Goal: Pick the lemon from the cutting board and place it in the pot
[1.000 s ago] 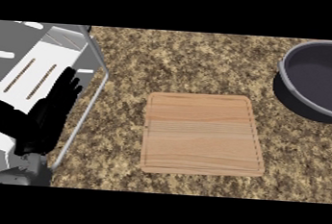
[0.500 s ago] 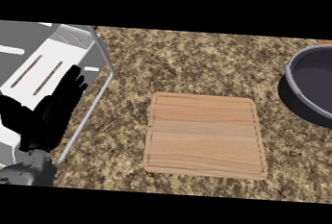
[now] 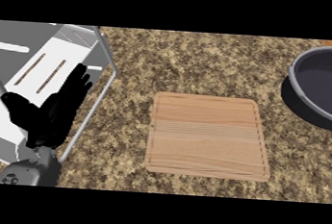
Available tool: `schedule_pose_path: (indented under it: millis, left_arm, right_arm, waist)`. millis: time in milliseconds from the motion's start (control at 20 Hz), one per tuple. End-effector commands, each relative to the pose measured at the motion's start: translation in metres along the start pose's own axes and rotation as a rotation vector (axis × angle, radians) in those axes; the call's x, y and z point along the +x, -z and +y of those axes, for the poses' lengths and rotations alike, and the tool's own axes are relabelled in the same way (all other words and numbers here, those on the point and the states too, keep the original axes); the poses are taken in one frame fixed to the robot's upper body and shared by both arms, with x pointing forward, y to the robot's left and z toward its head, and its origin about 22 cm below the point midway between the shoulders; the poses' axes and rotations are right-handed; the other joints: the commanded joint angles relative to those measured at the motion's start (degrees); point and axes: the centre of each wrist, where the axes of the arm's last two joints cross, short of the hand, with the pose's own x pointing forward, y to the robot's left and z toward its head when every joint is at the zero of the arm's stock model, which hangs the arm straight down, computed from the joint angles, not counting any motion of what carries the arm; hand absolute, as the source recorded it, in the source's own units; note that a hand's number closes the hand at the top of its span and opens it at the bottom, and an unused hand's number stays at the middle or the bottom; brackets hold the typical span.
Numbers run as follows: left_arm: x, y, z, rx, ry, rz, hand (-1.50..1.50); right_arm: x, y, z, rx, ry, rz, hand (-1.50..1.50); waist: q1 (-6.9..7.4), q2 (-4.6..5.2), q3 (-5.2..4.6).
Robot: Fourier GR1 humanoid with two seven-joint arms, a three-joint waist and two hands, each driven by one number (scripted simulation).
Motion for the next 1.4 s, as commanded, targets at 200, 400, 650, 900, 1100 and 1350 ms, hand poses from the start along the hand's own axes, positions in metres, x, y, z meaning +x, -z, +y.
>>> schedule_pose_path:
  millis: [200,400,650,900,1100,1350]
  left_arm:
    - [-0.005,0.000,-0.025,-0.026,0.001,0.003,0.00]
    - [0.000,-0.009,-0.016,-0.024,0.007,-0.025,0.00]
    - [-0.006,0.000,0.002,-0.016,-0.006,-0.004,0.00]
    - [0.004,0.002,-0.007,-0.032,0.009,-0.003,0.00]
    - [0.000,-0.005,-0.003,-0.030,0.012,-0.006,0.00]
    - [-0.001,-0.007,-0.005,-0.036,-0.011,-0.005,0.00]
  right_arm:
    - [0.038,0.053,0.017,0.019,0.042,0.065,1.50]
    - [0.037,0.071,0.030,0.063,-0.009,0.109,1.50]
    - [0.034,0.080,0.090,0.102,0.021,0.113,1.50]
    - [0.027,0.091,0.107,0.244,-0.004,0.087,1.50]
    - [0.025,0.096,0.137,0.266,0.182,0.262,-1.50]
    - [0.013,0.096,0.143,0.312,0.380,0.291,-1.50]
  waist:
    - [1.10,0.24,0.01]
    - [1.71,0.34,0.04]
    - [0.96,0.25,0.03]
    - [1.44,0.43,0.07]
    - [1.68,0.38,0.07]
    - [1.82,0.48,0.12]
